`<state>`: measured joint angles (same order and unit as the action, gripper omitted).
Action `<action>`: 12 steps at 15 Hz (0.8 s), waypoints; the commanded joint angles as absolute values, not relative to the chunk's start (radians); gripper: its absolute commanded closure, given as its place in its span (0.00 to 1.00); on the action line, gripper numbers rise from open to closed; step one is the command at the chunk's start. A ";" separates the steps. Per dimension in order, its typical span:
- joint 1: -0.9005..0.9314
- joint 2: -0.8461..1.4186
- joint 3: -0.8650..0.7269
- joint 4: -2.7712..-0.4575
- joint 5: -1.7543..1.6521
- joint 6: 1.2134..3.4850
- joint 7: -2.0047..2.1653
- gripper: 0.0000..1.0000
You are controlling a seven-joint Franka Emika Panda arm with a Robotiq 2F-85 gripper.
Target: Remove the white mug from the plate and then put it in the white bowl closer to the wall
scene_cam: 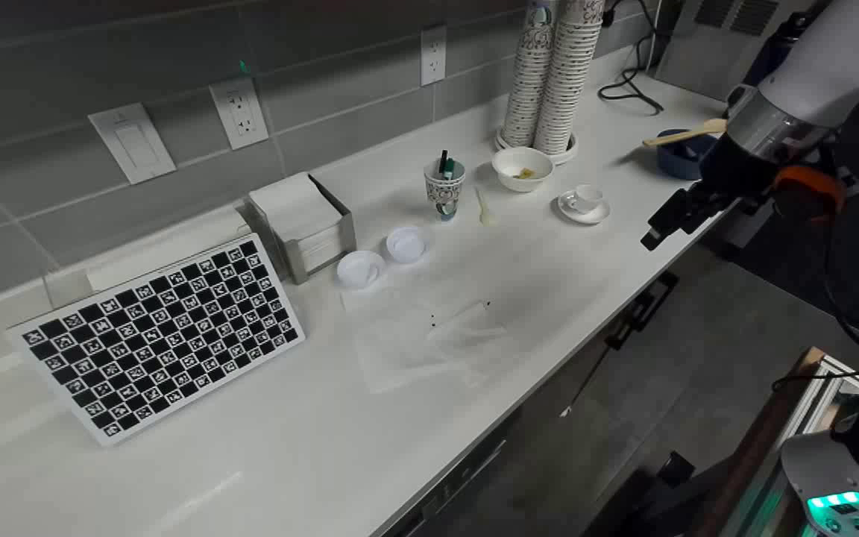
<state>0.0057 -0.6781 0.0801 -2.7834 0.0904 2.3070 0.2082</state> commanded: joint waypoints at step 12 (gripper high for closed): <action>-0.074 -0.662 0.082 -2.729 0.013 2.373 0.226 0.00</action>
